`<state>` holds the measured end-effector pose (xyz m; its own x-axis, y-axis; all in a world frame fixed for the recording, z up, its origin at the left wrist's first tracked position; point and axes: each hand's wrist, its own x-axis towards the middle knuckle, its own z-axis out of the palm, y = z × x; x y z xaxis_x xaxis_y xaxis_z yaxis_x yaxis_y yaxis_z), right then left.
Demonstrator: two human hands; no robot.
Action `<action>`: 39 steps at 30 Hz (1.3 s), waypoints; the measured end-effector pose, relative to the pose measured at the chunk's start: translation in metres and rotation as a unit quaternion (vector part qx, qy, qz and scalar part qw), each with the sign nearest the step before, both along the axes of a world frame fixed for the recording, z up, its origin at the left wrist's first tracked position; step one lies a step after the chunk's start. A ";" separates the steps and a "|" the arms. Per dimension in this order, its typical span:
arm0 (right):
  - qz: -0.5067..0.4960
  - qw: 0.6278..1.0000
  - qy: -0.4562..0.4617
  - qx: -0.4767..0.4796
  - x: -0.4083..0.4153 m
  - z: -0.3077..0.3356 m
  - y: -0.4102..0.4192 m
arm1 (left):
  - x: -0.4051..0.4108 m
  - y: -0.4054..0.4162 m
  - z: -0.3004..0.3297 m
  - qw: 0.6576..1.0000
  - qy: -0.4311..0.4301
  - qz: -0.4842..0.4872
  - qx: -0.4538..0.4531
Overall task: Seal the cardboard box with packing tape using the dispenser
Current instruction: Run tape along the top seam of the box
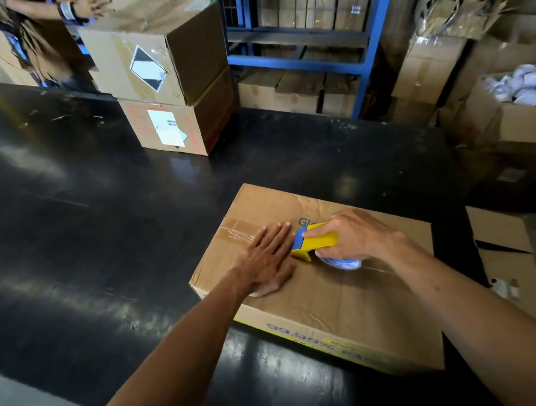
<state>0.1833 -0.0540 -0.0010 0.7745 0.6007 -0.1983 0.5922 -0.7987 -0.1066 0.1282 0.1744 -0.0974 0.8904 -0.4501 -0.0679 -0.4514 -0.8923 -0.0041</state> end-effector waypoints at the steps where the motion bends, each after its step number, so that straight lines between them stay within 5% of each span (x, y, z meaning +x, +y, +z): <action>1: 0.001 1.000 0.001 0.002 0.000 0.000 0.000 | 0.000 -0.001 0.000 1.000 0.002 0.001 0.002; 16: -0.032 0.999 0.023 0.002 -0.020 0.013 -0.079 | -0.001 0.004 0.006 1.000 0.018 -0.004 -0.001; 39: -0.008 1.000 -0.008 -0.019 -0.019 0.015 -0.070 | -0.025 -0.092 0.009 0.997 0.075 -0.001 -0.036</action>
<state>0.1640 -0.1237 0.0138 0.7868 0.5810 -0.2083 0.5812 -0.8110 -0.0668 0.1034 0.0826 -0.0882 0.8722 -0.4599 -0.1667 -0.4434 -0.8872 0.1278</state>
